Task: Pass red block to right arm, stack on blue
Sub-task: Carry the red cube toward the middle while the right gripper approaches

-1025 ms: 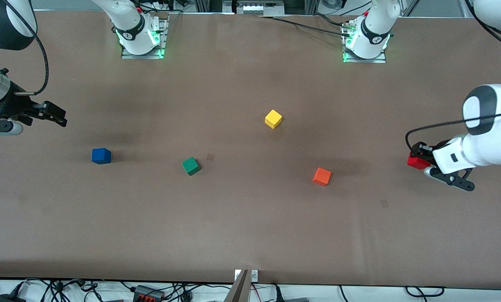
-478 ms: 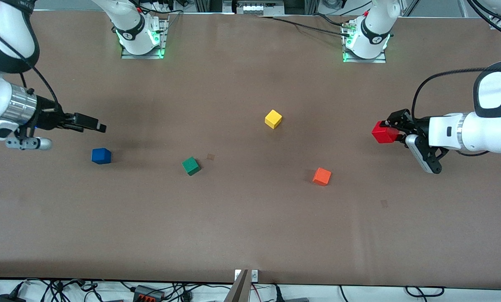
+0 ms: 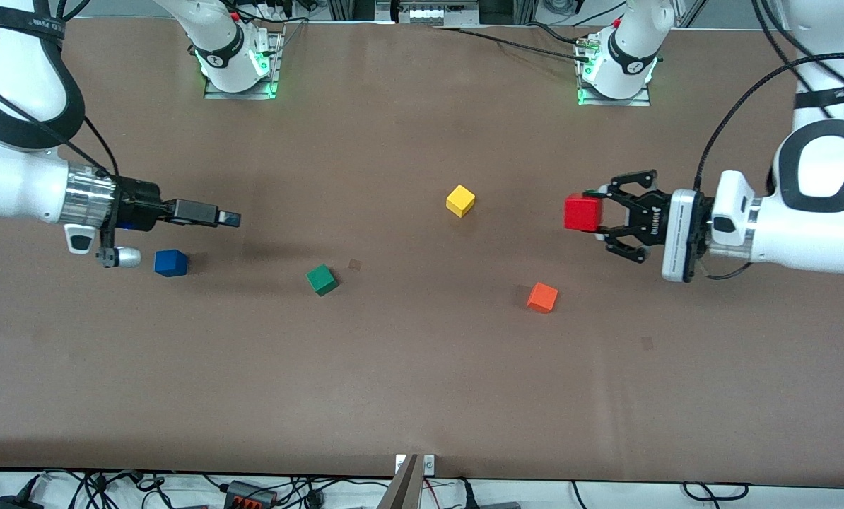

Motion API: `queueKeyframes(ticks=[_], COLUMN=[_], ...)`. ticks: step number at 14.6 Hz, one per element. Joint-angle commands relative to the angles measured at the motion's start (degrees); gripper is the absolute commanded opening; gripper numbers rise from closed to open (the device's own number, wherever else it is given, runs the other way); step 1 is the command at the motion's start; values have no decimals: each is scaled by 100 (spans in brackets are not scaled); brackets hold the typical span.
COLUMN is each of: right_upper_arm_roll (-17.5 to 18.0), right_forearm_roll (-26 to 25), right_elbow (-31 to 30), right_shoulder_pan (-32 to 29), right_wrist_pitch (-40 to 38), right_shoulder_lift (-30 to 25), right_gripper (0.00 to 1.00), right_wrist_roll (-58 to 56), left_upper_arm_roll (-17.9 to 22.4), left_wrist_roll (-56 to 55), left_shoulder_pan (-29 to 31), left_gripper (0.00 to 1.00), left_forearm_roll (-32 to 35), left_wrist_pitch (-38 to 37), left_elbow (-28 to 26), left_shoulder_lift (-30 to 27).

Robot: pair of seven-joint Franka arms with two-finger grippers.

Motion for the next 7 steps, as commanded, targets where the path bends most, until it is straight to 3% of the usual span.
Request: queueKeyframes(ticks=[1,4,7], right_upper_arm_roll=[-29,-29,-29], right_forearm_roll=[1110,2649,3301], right_elbow=[95,122,130], right_shoulder_pan=[104,95,121], right_wrist_pitch=[-200,-455,-805], right_shoulder_lift=[260,551,797], right_gripper=[100,100,100], right_wrist_roll=[-57,-513,-987], left_upper_arm_roll=[-59,-391,-1409], left_wrist_roll=[1111,2721,3408], left_shoulder_pan=[-29,-126,-118], left_gripper=[15,10,9], left_forearm_roll=[-997,-1859,-2528], left_wrist_pitch=[128,864,2584], left_elbow=[16,-561,-1073], left_shoulder_lift=[48,-48,-163])
